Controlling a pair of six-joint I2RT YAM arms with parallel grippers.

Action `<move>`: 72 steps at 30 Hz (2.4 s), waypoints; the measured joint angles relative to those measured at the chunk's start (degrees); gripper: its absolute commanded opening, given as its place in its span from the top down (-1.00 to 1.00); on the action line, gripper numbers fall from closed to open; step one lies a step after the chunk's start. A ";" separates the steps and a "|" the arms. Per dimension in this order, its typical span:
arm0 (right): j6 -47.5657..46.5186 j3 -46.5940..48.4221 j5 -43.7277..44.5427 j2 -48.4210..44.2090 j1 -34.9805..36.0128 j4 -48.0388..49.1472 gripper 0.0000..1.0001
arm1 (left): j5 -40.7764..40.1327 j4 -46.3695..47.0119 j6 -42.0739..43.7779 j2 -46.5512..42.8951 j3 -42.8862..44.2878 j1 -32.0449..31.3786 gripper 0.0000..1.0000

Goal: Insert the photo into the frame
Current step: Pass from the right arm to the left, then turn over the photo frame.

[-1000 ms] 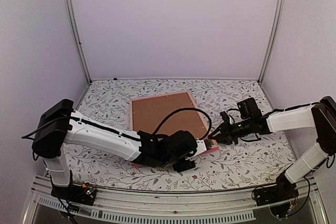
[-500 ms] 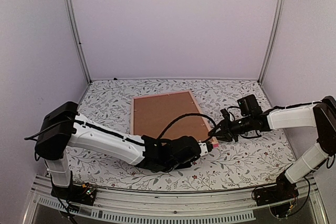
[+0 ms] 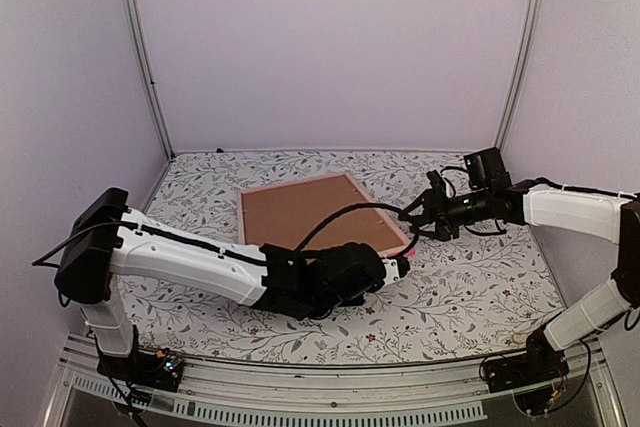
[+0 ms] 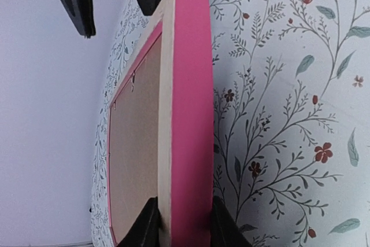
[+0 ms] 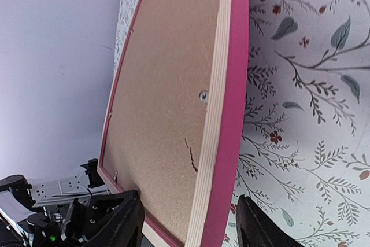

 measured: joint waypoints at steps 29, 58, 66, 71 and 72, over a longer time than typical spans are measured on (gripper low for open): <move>-11.96 20.11 1.73 -5.11 -13.53 -16.15 -0.24 | 10.16 -25.88 -10.62 -8.00 44.44 19.91 1.00; -11.65 12.98 -1.31 -2.47 -14.03 -10.12 -0.24 | 60.61 -0.68 -66.79 -25.22 8.50 58.58 1.00; -11.21 9.84 -1.38 -2.45 -14.05 -8.24 -0.24 | 59.12 13.86 -76.30 -30.01 -8.81 61.05 1.00; -10.58 7.80 -1.51 -2.19 -14.05 -6.60 -0.24 | 57.37 21.73 -81.88 -30.88 -18.43 61.09 1.00; -10.38 7.39 -1.51 -2.05 -14.05 -6.32 -0.24 | 56.87 23.23 -83.19 -30.95 -20.52 61.09 1.00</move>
